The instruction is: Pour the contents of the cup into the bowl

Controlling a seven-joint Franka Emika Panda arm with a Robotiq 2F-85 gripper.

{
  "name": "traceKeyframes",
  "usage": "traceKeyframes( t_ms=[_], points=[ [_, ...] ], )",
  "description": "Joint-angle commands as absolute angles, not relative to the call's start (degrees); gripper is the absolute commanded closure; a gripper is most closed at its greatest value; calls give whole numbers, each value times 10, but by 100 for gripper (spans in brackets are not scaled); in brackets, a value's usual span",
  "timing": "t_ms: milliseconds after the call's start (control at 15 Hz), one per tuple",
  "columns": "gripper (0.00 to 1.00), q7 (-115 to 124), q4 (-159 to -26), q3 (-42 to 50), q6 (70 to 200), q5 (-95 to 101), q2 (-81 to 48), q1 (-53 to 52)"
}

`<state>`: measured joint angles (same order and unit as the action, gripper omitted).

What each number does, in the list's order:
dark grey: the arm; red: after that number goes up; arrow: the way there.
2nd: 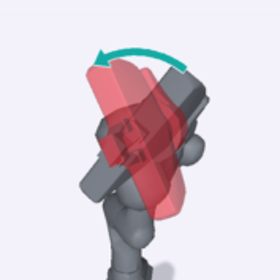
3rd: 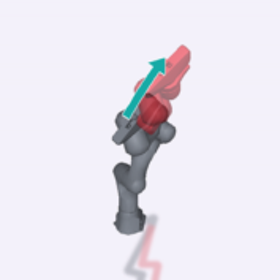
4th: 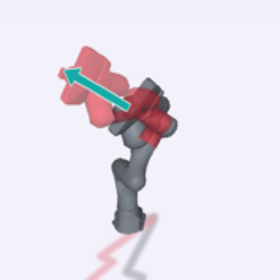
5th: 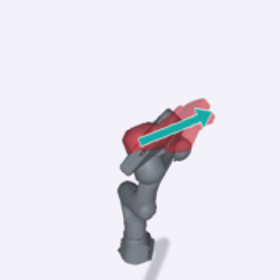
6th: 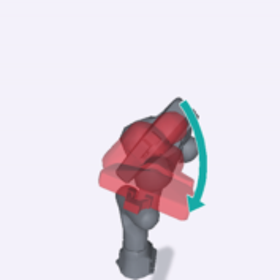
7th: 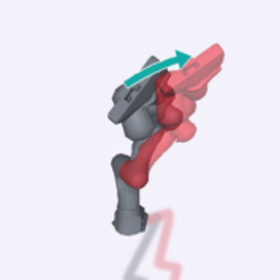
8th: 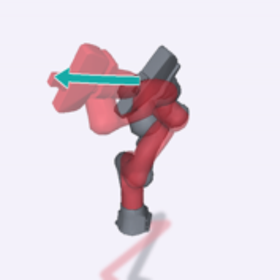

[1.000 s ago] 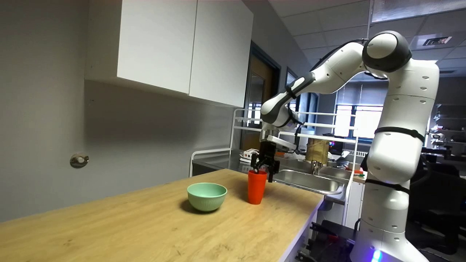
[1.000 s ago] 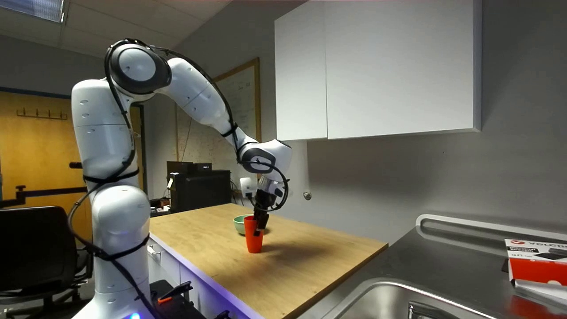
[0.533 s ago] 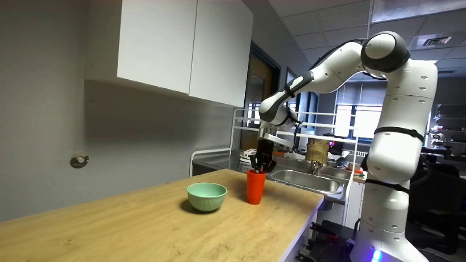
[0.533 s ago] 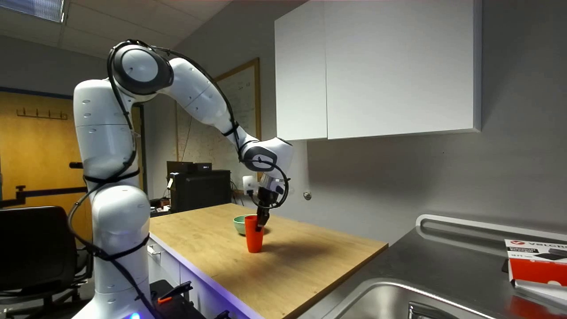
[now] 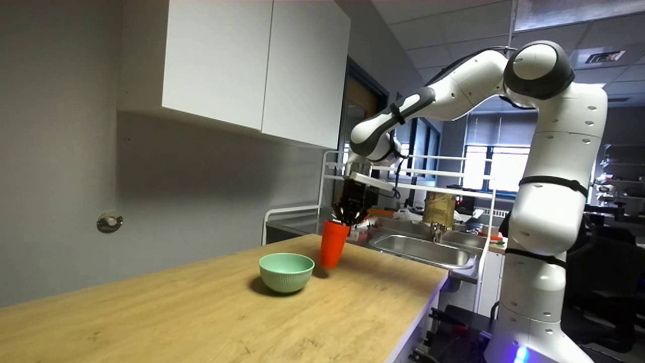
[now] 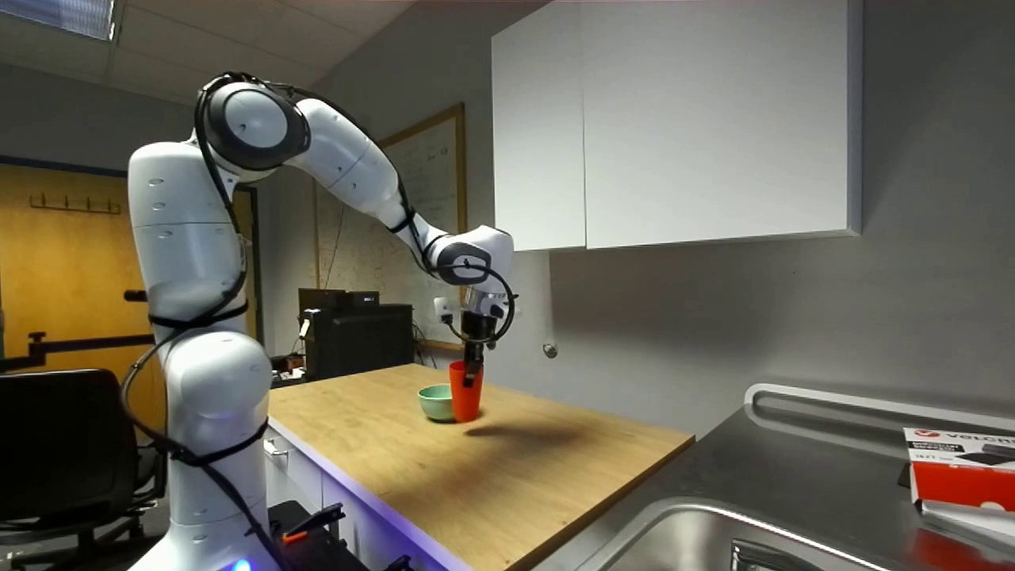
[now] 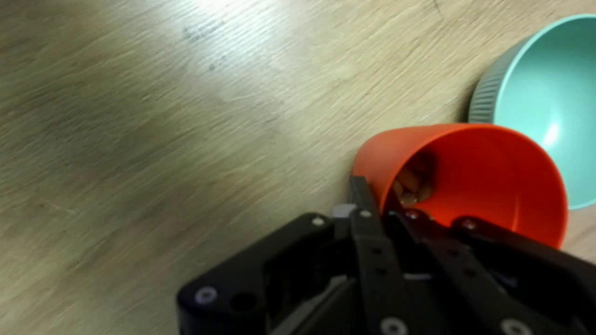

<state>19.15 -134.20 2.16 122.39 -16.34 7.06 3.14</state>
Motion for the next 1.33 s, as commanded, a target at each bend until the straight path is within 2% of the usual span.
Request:
traceKeyframes(
  t_ms=[0, 267, 733, 1267],
  points=[
    [99, 307, -1292, -19, 1213, -79, 79, 14],
    [99, 471, -1226, -74, 1189, 83, 59, -7],
    [99, 631, -1139, -147, 1047, 284, -3, -85],
    [99, 782, -1077, -157, 895, 487, -121, -184]
  ],
)
